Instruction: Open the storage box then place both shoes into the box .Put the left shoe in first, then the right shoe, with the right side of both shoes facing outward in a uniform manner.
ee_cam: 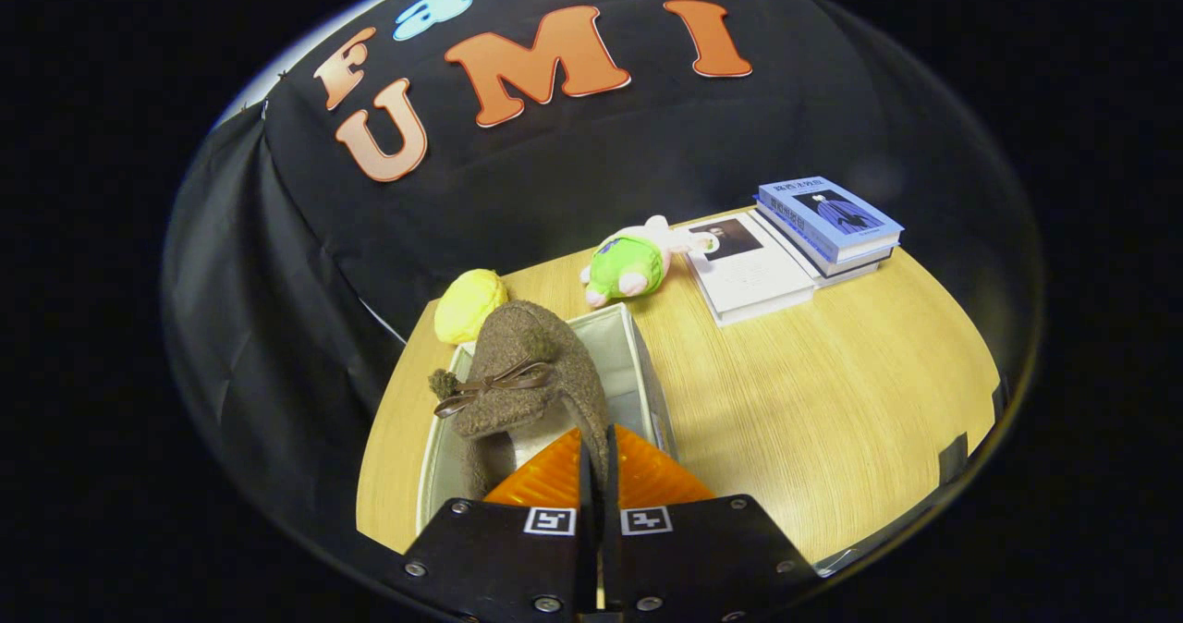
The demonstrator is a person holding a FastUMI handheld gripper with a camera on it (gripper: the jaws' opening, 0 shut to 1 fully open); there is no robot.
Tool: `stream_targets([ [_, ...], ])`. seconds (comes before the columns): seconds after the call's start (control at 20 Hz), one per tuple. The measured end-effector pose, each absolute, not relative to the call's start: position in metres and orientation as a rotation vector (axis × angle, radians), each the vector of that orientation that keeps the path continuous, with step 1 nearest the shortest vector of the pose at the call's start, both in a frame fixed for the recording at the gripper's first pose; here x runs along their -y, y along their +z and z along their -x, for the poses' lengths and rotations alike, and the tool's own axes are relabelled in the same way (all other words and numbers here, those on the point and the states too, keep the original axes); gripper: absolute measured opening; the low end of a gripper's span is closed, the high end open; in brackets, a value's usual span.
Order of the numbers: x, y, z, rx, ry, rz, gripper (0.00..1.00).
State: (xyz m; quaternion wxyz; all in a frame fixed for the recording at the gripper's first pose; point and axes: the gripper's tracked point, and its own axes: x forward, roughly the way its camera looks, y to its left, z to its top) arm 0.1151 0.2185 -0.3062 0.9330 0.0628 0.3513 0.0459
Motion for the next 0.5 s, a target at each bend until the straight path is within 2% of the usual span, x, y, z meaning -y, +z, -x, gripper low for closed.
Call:
stream_targets([
  [0.05,-0.222,-0.307,-0.115,-0.726,0.104,-0.129,0.05],
  [0.1,-0.221,-0.303,-0.114,-0.717,0.104,-0.131,0.16],
  [0.15,-0.220,-0.293,-0.117,-0.692,0.102,-0.133,0.23],
  [0.3,-0.205,-0.274,-0.124,-0.632,0.070,-0.088,0.75],
  [0.4,-0.199,-0.260,-0.124,-0.601,0.071,-0.074,0.94],
  [0.5,-0.191,-0.243,-0.124,-0.566,0.073,-0.067,0.99],
])
